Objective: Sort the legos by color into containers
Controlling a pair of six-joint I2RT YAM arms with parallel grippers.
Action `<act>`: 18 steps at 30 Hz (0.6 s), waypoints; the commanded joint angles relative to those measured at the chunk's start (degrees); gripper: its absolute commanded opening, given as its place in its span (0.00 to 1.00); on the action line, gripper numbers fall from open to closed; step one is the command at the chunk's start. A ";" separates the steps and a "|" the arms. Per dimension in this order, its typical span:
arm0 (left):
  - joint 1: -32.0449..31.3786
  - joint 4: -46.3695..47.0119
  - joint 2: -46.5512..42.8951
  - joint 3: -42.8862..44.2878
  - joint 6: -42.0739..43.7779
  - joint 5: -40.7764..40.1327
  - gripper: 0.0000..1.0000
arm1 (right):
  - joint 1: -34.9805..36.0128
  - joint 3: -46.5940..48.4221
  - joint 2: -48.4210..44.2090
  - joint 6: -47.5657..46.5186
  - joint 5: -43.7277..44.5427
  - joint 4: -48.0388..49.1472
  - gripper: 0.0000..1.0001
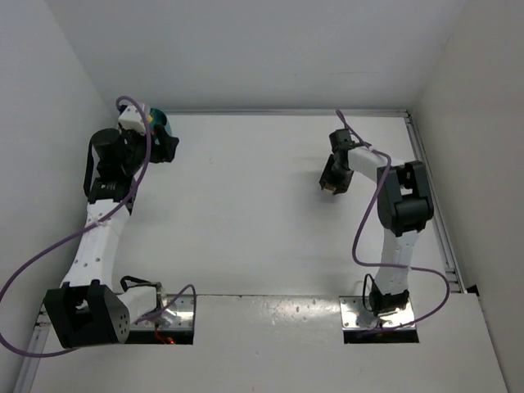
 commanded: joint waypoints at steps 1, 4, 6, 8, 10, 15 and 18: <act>0.09 2.07 -1.14 -0.75 -0.27 1.22 0.70 | -1.30 -4.82 -3.31 -3.16 -2.03 1.70 0.45; 0.61 2.07 -2.28 -2.41 -1.58 2.89 0.70 | -1.83 -7.20 -6.21 -10.09 -6.33 4.52 0.30; 0.62 1.46 -2.29 -3.46 -4.38 4.65 0.70 | -1.83 -7.82 -7.97 -15.70 -10.10 4.53 0.10; 1.14 0.75 -2.29 -5.22 -6.58 8.86 0.70 | -1.83 -8.34 -8.85 -18.89 -13.19 5.05 0.00; 1.14 1.71 -2.29 -8.11 -11.06 13.07 0.70 | -1.83 -9.13 -10.61 -23.02 -17.67 6.19 0.00; 1.14 5.41 -2.29 -14.45 -19.94 18.89 0.69 | -0.42 -11.07 -16.41 -34.35 -36.84 7.87 0.00; -0.26 7.17 -1.67 -17.00 -23.46 20.13 0.69 | 0.80 -11.59 -18.26 -42.62 -52.55 5.41 0.00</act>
